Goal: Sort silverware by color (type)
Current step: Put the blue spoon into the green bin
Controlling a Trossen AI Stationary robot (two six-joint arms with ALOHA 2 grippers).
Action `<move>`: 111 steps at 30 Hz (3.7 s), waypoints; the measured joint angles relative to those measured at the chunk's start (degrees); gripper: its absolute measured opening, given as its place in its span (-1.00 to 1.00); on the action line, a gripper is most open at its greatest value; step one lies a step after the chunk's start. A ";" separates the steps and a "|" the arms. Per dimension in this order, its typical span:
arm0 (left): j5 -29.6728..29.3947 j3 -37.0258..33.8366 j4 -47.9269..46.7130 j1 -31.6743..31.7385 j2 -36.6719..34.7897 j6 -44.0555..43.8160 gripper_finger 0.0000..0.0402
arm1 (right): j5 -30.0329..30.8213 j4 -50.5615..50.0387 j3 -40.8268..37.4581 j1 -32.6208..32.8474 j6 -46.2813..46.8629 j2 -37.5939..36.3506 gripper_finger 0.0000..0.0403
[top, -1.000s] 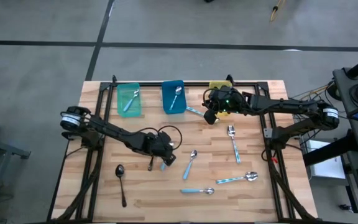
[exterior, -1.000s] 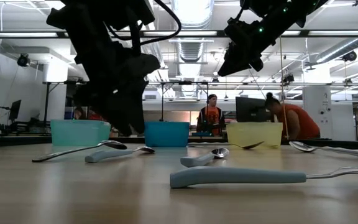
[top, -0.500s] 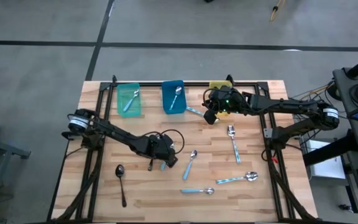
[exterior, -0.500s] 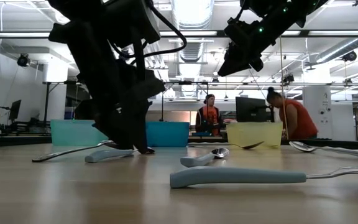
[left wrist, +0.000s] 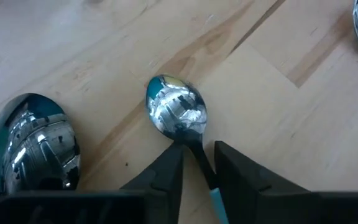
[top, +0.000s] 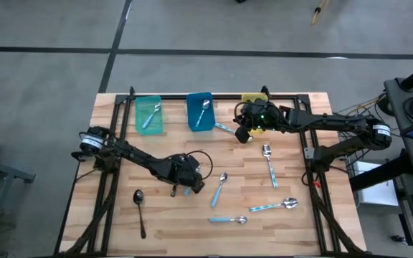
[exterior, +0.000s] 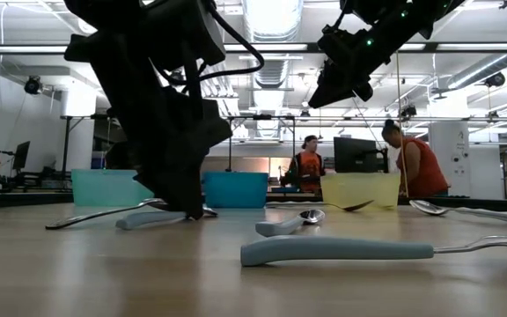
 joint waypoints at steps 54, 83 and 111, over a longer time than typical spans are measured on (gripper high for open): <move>14.47 -0.26 17.01 -0.12 -25.18 58.77 -1.00 | -27.06 34.33 -10.93 17.25 -2.01 0.07 -0.76; 14.15 -0.26 17.95 0.66 -25.18 57.58 -1.00 | -16.35 33.54 -10.88 21.38 1.66 2.88 -0.48; 8.72 -0.26 17.40 0.68 -25.16 55.47 -1.00 | -16.58 50.21 -4.24 21.38 -2.66 14.80 -0.38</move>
